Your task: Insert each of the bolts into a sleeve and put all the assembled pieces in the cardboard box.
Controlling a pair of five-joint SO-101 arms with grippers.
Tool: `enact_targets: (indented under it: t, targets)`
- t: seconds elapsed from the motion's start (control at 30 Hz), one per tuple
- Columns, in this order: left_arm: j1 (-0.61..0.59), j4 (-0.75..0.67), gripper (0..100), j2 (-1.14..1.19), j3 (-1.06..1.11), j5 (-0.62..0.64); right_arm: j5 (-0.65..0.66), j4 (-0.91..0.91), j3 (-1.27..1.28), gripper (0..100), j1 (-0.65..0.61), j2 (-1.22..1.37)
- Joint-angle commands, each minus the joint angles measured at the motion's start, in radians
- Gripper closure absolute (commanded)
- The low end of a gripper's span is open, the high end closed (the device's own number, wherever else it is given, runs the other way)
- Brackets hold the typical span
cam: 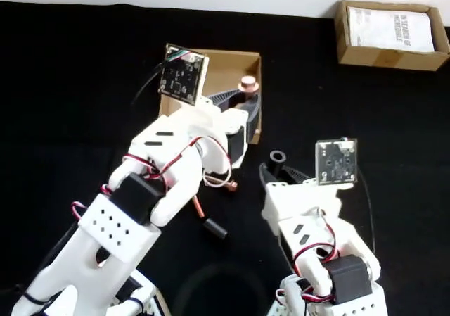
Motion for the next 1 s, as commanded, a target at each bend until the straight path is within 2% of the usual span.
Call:
enact_targets:
  t: [0.0, 0.1, 0.33, 0.53, 0.83, 0.97]
  targets:
    - [0.018, -0.028, 99, 0.002, -0.047, 0.008, -0.063, -0.019, -0.002, 99.1, -0.015, -0.002]
    - [0.022, -0.028, 99, 0.007, -0.074, 0.008, -0.081, -0.022, 0.008, 99.1, -0.016, -0.001]
    - [0.127, 0.058, 99, 0.008, -0.116, 0.006, -0.081, -0.024, 0.012, 99.1, -0.05, -0.001]
    - [0.133, 0.064, 99, 0.008, -0.105, 0.005, -0.081, -0.024, 0.012, 99.1, -0.051, -0.001]
    - [0.137, 0.054, 99, 0.012, -0.042, 0.006, -0.081, -0.024, 0.012, 99.1, -0.051, -0.001]
    - [0.159, -0.008, 99, 0.022, -0.002, 0.005, -0.081, -0.024, 0.012, 99.1, -0.051, -0.001]
